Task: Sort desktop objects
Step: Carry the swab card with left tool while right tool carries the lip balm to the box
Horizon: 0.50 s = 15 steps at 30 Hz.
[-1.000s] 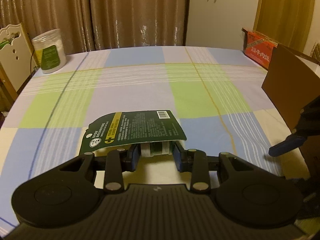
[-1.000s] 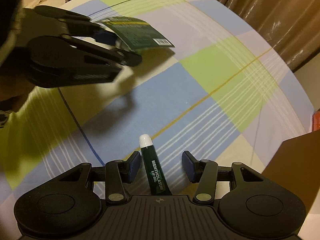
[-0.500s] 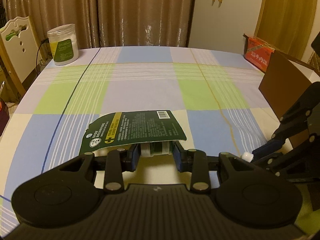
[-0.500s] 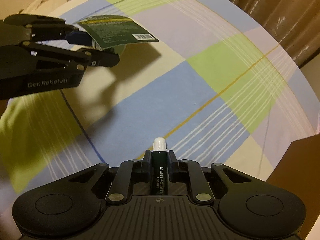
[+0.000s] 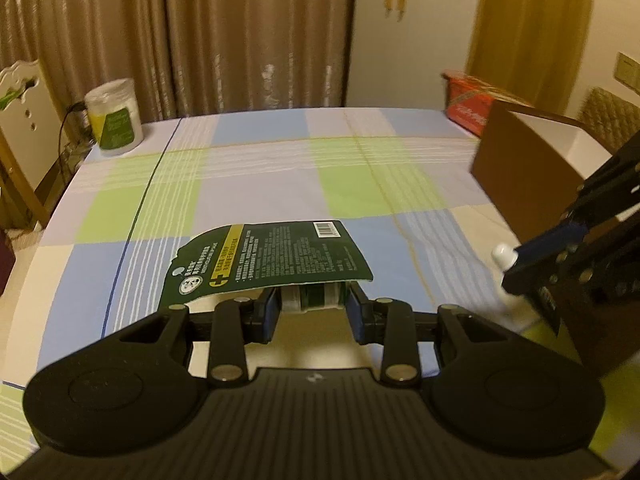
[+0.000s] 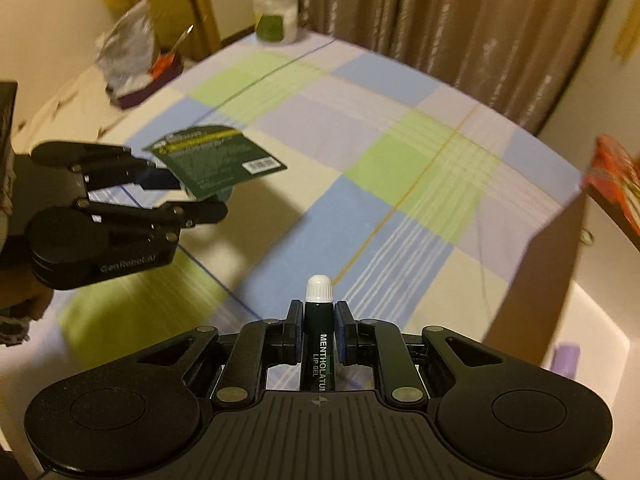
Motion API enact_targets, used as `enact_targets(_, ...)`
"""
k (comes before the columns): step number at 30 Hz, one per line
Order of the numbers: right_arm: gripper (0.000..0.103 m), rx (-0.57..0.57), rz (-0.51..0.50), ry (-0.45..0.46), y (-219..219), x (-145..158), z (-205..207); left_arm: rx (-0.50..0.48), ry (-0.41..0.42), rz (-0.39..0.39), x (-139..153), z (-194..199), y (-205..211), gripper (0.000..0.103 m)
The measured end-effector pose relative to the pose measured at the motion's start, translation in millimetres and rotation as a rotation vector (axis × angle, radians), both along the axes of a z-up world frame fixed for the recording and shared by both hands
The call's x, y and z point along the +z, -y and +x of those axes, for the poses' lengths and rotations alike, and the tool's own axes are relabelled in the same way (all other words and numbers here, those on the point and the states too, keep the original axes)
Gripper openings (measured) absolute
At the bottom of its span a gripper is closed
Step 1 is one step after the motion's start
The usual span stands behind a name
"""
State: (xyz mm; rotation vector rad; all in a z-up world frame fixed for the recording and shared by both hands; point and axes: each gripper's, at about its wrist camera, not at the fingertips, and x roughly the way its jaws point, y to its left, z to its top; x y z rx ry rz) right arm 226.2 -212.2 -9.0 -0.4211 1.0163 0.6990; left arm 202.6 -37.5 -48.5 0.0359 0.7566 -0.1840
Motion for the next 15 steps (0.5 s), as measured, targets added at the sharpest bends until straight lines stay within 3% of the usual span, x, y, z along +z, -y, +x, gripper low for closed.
enact_targets(10, 0.014, -0.238, 0.095, 0.069, 57.2, 49.8, -67.6, -0.131, 0.036, -0.007, 32.9, -49.8, 30.8, 0.03)
enact_targets(15, 0.014, -0.317, 0.13, 0.071, 100.7, 58.2, -96.9, -0.154, 0.068, -0.01, 50.2, -74.1, 57.8, 0.03)
